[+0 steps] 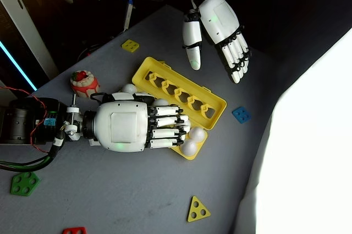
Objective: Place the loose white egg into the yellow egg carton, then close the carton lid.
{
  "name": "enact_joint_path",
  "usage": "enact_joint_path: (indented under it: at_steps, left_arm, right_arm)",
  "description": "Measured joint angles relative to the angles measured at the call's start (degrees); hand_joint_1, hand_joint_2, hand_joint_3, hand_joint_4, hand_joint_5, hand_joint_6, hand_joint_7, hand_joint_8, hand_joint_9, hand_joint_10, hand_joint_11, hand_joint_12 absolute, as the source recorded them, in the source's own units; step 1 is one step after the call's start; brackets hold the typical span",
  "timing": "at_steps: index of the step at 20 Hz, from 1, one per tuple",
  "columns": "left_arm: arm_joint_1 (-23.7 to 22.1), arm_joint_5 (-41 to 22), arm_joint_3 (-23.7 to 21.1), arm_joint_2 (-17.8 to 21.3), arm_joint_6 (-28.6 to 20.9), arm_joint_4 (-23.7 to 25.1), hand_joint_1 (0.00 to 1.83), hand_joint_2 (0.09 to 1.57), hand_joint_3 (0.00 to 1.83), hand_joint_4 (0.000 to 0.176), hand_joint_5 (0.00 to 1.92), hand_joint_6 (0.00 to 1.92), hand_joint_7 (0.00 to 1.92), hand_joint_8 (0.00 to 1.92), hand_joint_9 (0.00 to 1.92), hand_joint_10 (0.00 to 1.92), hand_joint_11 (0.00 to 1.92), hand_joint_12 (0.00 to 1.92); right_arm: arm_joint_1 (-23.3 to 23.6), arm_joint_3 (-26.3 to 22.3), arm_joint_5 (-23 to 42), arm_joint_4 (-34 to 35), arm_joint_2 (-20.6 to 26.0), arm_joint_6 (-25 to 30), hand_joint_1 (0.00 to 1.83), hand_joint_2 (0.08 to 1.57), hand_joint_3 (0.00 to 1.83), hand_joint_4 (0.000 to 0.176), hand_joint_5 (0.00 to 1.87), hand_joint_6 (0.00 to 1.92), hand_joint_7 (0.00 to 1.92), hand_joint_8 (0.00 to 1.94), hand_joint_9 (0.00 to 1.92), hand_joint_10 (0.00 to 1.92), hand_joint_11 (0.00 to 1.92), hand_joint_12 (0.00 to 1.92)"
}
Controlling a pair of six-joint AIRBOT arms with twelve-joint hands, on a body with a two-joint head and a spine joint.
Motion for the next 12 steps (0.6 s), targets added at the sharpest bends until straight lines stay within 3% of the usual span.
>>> enact_joint_path:
  at_steps: [2,4,5,7,9,11,12]
  left_arm:
    - [0.0,-0.07,0.0,-0.2,0.0,-0.09,0.0,1.33,0.0,0.013,0.03,0.0,0.07,0.01,0.04,0.01,0.0,0.3]
    - [0.0,-0.04,0.11,-0.35,0.0,-0.31,0.0,1.34,0.0,0.016,0.04,0.0,0.09,0.0,0.05,0.01,0.0,0.26]
    - [0.0,0.09,0.11,-0.35,0.0,-0.28,0.0,1.33,0.0,0.013,0.06,0.01,0.13,0.01,0.1,0.02,0.0,0.42]
    - [0.0,0.04,0.15,-0.35,0.0,-0.35,0.0,1.33,0.0,0.015,0.06,0.01,0.12,0.0,0.09,0.01,0.0,0.4]
    - [0.0,-0.04,0.35,-0.35,0.0,-0.44,0.0,1.33,0.0,0.016,0.08,0.01,0.12,0.0,0.1,0.01,0.0,0.5]
    - [0.0,-0.04,0.35,-0.35,0.0,-0.52,0.0,1.33,0.0,0.006,0.08,0.0,0.15,0.0,0.11,0.01,0.0,0.56]
    - [0.0,-0.04,0.35,-0.35,0.0,-0.5,0.0,1.33,0.0,0.011,0.06,0.01,0.13,0.0,0.1,0.0,0.0,0.48]
  right_arm:
    - [0.0,0.85,-1.53,1.86,-0.48,0.02,1.07,1.26,0.0,0.0,0.72,1.4,0.52,0.0,0.05,0.67,0.0,1.05]
    - [0.0,0.98,-2.14,1.84,-0.72,0.24,1.07,1.26,0.0,0.0,0.71,1.41,0.52,0.0,0.04,0.66,0.0,1.08]
    - [0.02,1.14,-2.14,1.88,-0.98,0.28,1.07,1.26,0.0,0.0,0.71,1.4,0.51,0.0,0.04,0.66,0.0,1.07]
    - [0.0,1.25,-2.34,1.86,-1.2,0.28,1.07,1.26,0.0,0.0,0.72,1.39,0.52,0.0,0.05,0.66,0.0,1.05]
    - [0.02,1.25,-2.47,2.36,-1.33,0.28,1.07,1.27,0.0,0.0,0.71,1.41,0.51,0.0,0.05,0.67,0.0,1.01]
    - [0.04,1.49,-2.84,3.52,-1.46,0.28,1.07,1.25,0.0,0.0,0.73,1.38,0.51,0.01,0.05,0.67,0.0,0.96]
    - [0.09,1.62,-2.91,3.61,-1.55,0.28,1.07,1.24,0.0,0.0,0.75,1.36,0.51,0.0,0.05,0.66,0.0,0.95]
